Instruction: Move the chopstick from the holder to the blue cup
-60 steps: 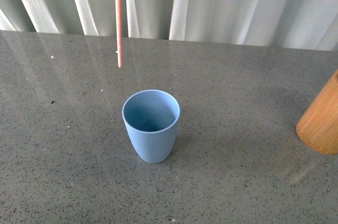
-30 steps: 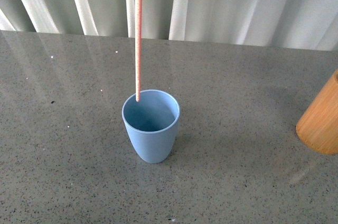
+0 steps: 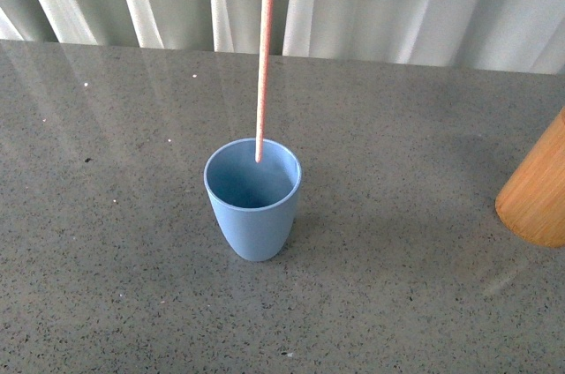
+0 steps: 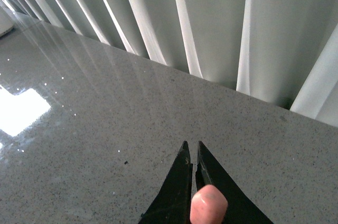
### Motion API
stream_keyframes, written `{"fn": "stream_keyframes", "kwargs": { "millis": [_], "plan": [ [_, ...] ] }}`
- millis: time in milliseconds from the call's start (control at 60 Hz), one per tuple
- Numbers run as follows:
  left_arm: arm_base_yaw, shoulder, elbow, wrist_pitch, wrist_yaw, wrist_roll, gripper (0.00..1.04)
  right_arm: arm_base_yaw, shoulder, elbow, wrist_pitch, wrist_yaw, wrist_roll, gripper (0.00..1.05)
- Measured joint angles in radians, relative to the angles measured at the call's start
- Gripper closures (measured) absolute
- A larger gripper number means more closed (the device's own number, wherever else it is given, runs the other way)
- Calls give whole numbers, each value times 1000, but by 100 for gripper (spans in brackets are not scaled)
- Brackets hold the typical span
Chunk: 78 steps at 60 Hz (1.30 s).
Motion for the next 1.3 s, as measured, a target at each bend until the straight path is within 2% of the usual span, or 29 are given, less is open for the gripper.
{"fn": "stream_keyframes", "kwargs": {
  "millis": [817, 850, 1000, 1300],
  "plan": [
    [0, 0, 0, 0, 0, 0, 7, 16, 95, -45, 81, -7, 15, 103],
    [0, 0, 0, 0, 0, 0, 7, 16, 96, -45, 82, -7, 15, 100],
    [0, 0, 0, 0, 0, 0, 7, 17, 97, -45, 81, -4, 15, 72],
    [0, 0, 0, 0, 0, 0, 7, 12, 96, -45, 78, -2, 16, 22]
  ]
}}
